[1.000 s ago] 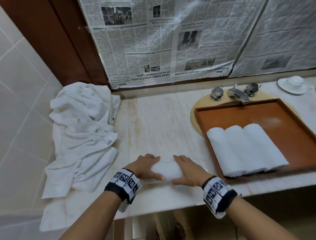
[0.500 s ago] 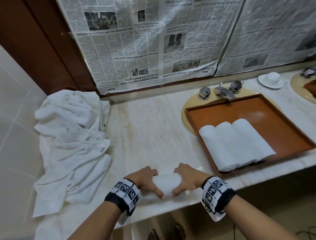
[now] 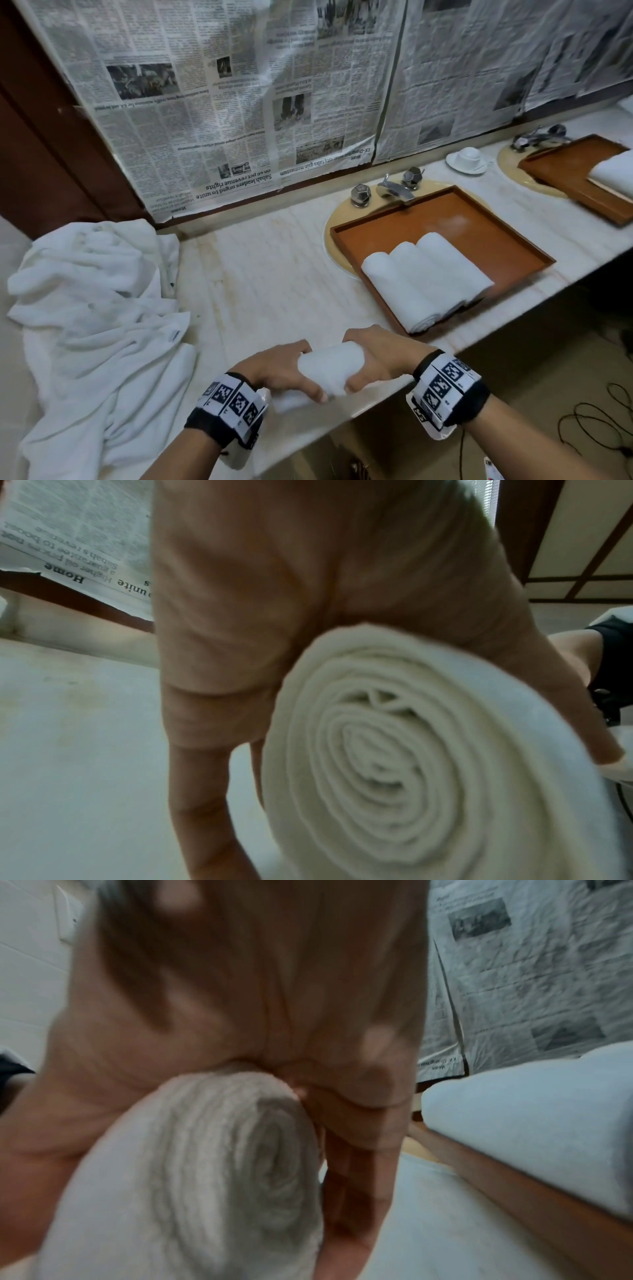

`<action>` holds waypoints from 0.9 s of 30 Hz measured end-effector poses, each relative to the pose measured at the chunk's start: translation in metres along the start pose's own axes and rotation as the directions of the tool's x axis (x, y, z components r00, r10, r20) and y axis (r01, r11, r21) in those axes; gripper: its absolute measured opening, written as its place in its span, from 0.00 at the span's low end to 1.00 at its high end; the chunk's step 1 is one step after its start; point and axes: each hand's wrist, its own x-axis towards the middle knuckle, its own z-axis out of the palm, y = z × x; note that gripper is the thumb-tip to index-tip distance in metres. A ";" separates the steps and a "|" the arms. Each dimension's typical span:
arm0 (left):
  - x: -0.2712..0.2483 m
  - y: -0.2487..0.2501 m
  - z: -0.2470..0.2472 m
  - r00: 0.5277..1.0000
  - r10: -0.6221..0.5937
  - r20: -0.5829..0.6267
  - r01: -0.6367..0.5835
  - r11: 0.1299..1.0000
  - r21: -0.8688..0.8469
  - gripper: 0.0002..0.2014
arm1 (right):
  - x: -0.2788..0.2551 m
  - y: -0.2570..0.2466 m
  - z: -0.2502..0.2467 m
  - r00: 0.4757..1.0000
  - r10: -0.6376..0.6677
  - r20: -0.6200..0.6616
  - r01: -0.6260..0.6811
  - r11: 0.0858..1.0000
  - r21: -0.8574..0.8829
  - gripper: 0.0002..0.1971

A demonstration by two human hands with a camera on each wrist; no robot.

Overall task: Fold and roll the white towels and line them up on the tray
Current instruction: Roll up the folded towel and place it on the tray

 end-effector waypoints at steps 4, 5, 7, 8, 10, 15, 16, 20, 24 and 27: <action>-0.006 0.026 -0.023 0.983 0.142 -0.115 -0.142 0.990 0.003 0.35 | -0.030 0.018 -0.019 0.986 -0.046 -0.158 0.069 0.987 0.147 0.35; -0.007 0.036 -0.031 0.973 0.186 -0.134 -0.187 0.982 0.006 0.34 | -0.037 0.024 -0.024 0.978 -0.053 -0.203 0.089 0.981 0.171 0.34; -0.006 0.059 -0.044 0.953 0.261 -0.157 -0.265 0.964 -0.004 0.32 | -0.052 0.036 -0.037 0.956 -0.052 -0.288 0.111 0.975 0.193 0.33; -0.004 0.070 -0.049 0.941 0.292 -0.170 -0.296 0.955 -0.002 0.32 | -0.058 0.043 -0.042 0.945 -0.044 -0.323 0.110 0.975 0.191 0.34; 0.005 0.093 -0.058 0.918 0.353 -0.183 -0.352 0.935 0.041 0.32 | -0.068 0.057 -0.054 0.924 -0.022 -0.383 0.106 0.974 0.199 0.35; 0.048 0.155 -0.073 0.872 0.454 -0.182 -0.431 0.889 0.155 0.32 | -0.083 0.112 -0.078 0.862 0.040 -0.506 0.107 0.960 0.259 0.37; 0.054 0.161 -0.076 0.861 0.476 -0.177 -0.447 0.876 0.182 0.32 | -0.083 0.119 -0.079 0.851 0.046 -0.524 0.108 0.960 0.259 0.39; 0.103 0.217 -0.092 0.826 0.550 -0.119 -0.491 0.808 0.325 0.31 | -0.086 0.174 -0.101 0.795 0.085 -0.601 0.138 0.938 0.317 0.43; 0.160 0.274 -0.110 0.815 0.572 -0.095 -0.504 0.780 0.371 0.33 | -0.089 0.227 -0.132 0.730 0.128 -0.671 0.168 0.919 0.357 0.40; 0.204 0.308 -0.116 0.824 0.559 -0.087 -0.506 0.797 0.331 0.36 | -0.085 0.264 -0.150 0.693 0.186 -0.697 0.131 0.917 0.376 0.39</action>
